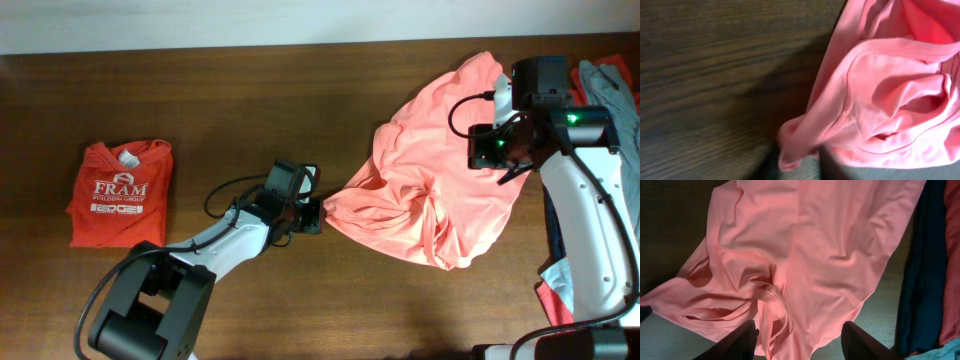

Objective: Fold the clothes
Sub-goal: 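Grasp the pink shirt's left edge with the left gripper, pull left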

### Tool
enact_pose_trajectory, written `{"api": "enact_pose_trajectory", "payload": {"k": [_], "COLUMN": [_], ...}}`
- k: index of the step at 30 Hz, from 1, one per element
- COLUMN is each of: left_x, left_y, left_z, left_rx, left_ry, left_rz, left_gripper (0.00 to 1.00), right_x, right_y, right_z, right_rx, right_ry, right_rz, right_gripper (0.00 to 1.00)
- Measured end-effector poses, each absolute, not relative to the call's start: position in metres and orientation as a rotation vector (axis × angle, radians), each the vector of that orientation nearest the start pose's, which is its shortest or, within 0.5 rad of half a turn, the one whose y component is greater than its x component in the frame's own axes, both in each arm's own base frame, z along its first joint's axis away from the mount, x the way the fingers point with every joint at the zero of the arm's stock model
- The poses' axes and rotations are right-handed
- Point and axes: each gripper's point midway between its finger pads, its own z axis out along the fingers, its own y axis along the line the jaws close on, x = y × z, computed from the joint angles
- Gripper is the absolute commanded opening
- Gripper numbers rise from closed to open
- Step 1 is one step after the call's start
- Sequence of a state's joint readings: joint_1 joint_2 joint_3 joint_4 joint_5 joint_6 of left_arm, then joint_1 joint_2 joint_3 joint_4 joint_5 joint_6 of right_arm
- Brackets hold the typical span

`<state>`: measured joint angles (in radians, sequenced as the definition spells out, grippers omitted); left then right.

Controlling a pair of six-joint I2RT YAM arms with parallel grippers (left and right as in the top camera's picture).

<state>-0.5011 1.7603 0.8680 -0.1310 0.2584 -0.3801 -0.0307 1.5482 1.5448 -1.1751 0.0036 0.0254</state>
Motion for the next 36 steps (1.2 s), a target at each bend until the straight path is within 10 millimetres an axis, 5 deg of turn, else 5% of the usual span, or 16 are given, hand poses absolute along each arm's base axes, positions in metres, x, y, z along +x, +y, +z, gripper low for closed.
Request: {"api": "enact_pose_trajectory", "payload": {"k": [7, 10, 13, 15, 16, 18, 20, 23, 27, 36], "left_x": [0.334, 0.355, 0.406, 0.449, 0.467, 0.488, 0.487, 0.465, 0.428, 0.435], "left_y": [-0.222, -0.189, -0.137, -0.093, -0.07, -0.026, -0.006, -0.011, -0.045, -0.108], "left_z": [0.016, 0.021, 0.055, 0.097, 0.118, 0.159, 0.175, 0.167, 0.135, 0.105], "left_rx": [0.235, 0.163, 0.038, -0.067, -0.115, -0.195, -0.23, -0.235, -0.189, 0.137], "left_ry": [2.659, 2.662, 2.553, 2.427, 2.365, 2.267, 2.264, 2.368, 2.562, 2.554], "left_rz": [-0.61, -0.496, -0.396, -0.341, -0.319, -0.294, -0.315, -0.378, -0.43, -0.29], "left_gripper": [0.0, 0.0, 0.05, 0.85, 0.99, 0.99, 0.99, 0.99, 0.99, 0.98], "right_x": [0.352, 0.351, 0.35, 0.35, 0.35, 0.349, 0.348, 0.348, 0.348, 0.347], "right_y": [-0.011, -0.011, -0.011, -0.011, -0.011, -0.011, -0.011, -0.011, -0.011, -0.011], "right_z": [0.209, 0.208, 0.208, 0.208, 0.208, 0.208, 0.207, 0.207, 0.207, 0.207], "right_rx": [0.077, 0.077, 0.076, 0.075, 0.074, 0.074, 0.073, 0.075, 0.074, 0.074], "right_ry": [2.752, 2.759, 2.761, 2.763, 2.763, 2.764, 2.769, 2.77, 2.771, 2.774], "right_rz": [-0.007, -0.007, -0.007, -0.007, -0.007, -0.007, -0.007, -0.007, -0.007, -0.007], "right_gripper": [0.59, 0.59, 0.59, 0.59, 0.59, 0.59, 0.59, 0.59, 0.59, 0.59]}}
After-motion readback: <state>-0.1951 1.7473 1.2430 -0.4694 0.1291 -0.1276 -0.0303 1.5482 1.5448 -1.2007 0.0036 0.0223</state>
